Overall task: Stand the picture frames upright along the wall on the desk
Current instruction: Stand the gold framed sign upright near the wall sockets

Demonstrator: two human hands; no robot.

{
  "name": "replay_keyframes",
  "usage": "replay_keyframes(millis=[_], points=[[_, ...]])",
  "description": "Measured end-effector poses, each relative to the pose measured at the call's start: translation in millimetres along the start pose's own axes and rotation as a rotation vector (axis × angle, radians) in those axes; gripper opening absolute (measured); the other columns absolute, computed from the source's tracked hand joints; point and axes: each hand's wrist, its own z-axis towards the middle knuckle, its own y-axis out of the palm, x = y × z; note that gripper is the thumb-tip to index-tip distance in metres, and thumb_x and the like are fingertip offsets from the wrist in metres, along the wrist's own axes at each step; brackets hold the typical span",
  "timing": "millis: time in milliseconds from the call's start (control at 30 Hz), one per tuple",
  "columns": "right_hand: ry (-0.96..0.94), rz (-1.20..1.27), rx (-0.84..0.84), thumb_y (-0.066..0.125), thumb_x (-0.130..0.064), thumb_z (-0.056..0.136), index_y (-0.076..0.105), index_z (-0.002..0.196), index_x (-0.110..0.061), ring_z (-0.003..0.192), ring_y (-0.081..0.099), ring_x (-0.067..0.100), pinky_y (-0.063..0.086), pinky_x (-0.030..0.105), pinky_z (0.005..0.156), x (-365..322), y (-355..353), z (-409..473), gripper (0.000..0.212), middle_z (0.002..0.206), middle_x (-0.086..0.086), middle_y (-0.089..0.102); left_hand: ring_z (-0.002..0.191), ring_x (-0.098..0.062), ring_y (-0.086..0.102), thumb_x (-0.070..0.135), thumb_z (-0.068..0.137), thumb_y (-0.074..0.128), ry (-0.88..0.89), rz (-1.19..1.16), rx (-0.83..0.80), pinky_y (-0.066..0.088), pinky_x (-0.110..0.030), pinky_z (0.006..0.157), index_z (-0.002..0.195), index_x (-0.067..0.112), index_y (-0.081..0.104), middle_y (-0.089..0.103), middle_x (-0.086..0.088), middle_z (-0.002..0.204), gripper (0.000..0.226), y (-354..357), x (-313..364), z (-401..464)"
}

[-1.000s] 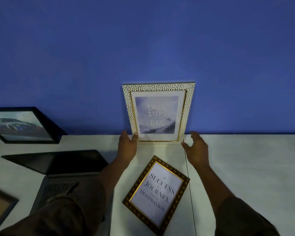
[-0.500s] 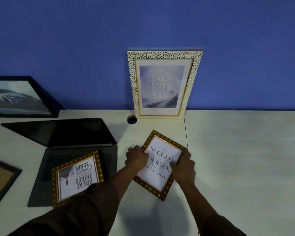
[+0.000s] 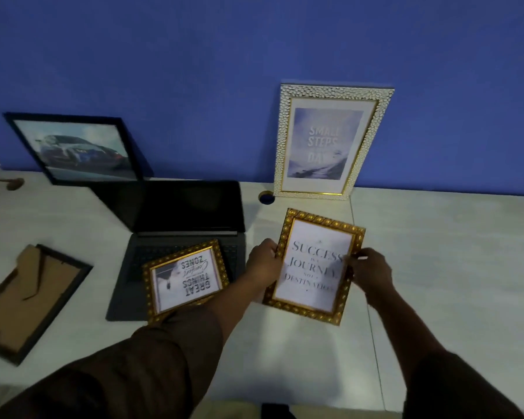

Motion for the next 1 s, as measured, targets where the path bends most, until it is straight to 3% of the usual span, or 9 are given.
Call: replay_keyframes(millis=[167,233,367,500,567,633,767,867,1000], points=[[-0.230,0.049,0.049,0.071,-0.029,0.090,0.068,0.106,-0.017,0.081,0.072,0.025,0.057,0.033,0.069,-71,-2,-83,0.019,0.097,0.009,0.074,0.089,-0.023,0.061,0.010,0.099,0.056,0.142,-0.129,0.117,0.047,-0.031,0.072,0.100,0.015,0.057,0.063,-0.005,0.093,0.005,-84,-13,-57],[-0.319,0.067,0.048,0.072,-0.031,0.090,0.070,0.104,-0.018,0.082,0.072,0.026,0.058,0.034,0.071,-102,10,-123,0.019,0.096,0.008,0.075,0.084,-0.023,0.059,0.009,0.098,0.058,0.193,-0.182,0.168,0.046,-0.032,0.072,0.100,0.014,0.058,0.062,-0.005,0.087,0.005,-128,-29,-80],[-0.477,0.073,-0.040,0.070,-0.030,0.092,0.074,0.100,-0.014,0.082,0.071,0.024,0.061,0.045,0.082,-162,59,-203,0.019,0.093,0.006,0.076,0.089,-0.024,0.063,0.016,0.099,0.059,0.246,-0.314,0.286,0.051,-0.036,0.078,0.104,0.011,0.061,0.069,-0.014,0.101,0.007,-224,-79,-133],[-0.584,0.098,-0.179,0.069,-0.028,0.094,0.076,0.097,-0.012,0.076,0.071,0.019,0.058,0.032,0.070,-214,125,-268,0.018,0.086,0.002,0.075,0.088,-0.025,0.068,0.027,0.098,0.062,0.216,-0.378,0.414,0.057,-0.046,0.084,0.098,0.020,0.063,0.072,-0.008,0.097,0.008,-315,-137,-181],[-0.623,0.101,-0.283,0.069,-0.030,0.095,0.075,0.097,-0.014,0.078,0.074,0.019,0.061,0.037,0.075,-238,165,-301,0.017,0.088,0.001,0.076,0.087,-0.026,0.070,0.029,0.098,0.063,0.171,-0.409,0.490,0.059,-0.050,0.083,0.098,0.019,0.064,0.074,-0.007,0.095,0.010,-360,-170,-202],[-0.665,0.092,-0.351,0.070,-0.032,0.094,0.074,0.093,-0.016,0.083,0.076,0.024,0.063,0.046,0.082,-259,199,-328,0.017,0.090,0.004,0.078,0.090,-0.027,0.072,0.030,0.098,0.063,0.134,-0.437,0.559,0.060,-0.046,0.081,0.100,0.018,0.064,0.074,-0.007,0.098,0.012,-394,-197,-217],[-0.774,0.064,-0.472,0.070,-0.028,0.094,0.071,0.087,-0.012,0.085,0.075,0.028,0.061,0.039,0.072,-301,265,-373,0.018,0.089,0.007,0.077,0.085,-0.022,0.068,0.025,0.097,0.064,0.100,-0.520,0.675,0.053,-0.032,0.070,0.101,0.016,0.066,0.072,-0.006,0.093,0.010,-451,-247,-244],[-0.845,0.037,-0.549,0.072,-0.027,0.093,0.071,0.083,-0.018,0.082,0.073,0.020,0.061,0.047,0.084,-333,316,-393,0.013,0.086,0.001,0.076,0.084,-0.021,0.068,0.025,0.098,0.064,0.056,-0.533,0.766,0.048,-0.028,0.067,0.100,0.015,0.065,0.073,-0.009,0.096,0.010,-485,-280,-252],[-0.912,0.007,-0.644,0.071,-0.023,0.093,0.072,0.083,-0.023,0.081,0.070,0.013,0.061,0.046,0.086,-368,379,-407,0.010,0.086,-0.006,0.073,0.084,-0.018,0.069,0.022,0.099,0.063,-0.011,-0.554,0.850,0.047,-0.026,0.065,0.104,0.011,0.065,0.072,-0.006,0.095,0.013,-521,-312,-247]])
